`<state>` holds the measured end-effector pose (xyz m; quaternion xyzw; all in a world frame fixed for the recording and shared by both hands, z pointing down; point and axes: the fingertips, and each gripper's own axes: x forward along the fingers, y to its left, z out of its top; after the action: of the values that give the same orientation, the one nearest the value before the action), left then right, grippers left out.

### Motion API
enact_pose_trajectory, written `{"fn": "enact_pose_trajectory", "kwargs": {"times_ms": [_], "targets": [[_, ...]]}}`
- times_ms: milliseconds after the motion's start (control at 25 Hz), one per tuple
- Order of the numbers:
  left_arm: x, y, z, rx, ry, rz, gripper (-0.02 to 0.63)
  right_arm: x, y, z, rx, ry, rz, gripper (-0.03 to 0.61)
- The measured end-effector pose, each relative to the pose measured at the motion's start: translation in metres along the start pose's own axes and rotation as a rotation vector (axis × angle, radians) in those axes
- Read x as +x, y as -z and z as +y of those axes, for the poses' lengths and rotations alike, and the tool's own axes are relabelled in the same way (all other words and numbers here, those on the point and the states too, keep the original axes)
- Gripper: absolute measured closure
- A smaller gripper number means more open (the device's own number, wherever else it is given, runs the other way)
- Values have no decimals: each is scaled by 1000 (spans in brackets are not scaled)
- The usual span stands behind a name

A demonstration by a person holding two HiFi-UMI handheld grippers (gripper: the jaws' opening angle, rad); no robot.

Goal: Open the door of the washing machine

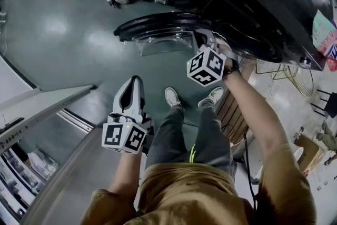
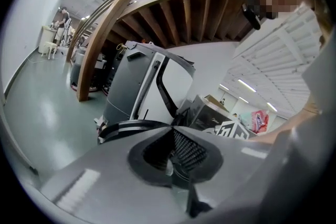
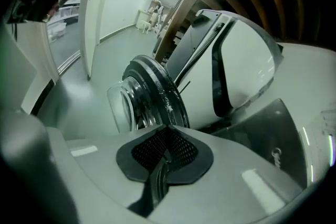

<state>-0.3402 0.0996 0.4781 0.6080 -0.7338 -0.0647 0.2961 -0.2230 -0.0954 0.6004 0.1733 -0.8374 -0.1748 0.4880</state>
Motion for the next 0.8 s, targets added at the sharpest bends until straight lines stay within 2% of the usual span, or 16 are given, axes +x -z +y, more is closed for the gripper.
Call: {"fn": "enact_pose_trajectory", "kwargs": {"times_ms": [520,800], "targets": [[25,-17,-130,109,240,9,554,-198,115,-28,259,155,7,574],[30,-32,-187,166,339,2,554,-290,156,-34,430,267,11,574]]}}
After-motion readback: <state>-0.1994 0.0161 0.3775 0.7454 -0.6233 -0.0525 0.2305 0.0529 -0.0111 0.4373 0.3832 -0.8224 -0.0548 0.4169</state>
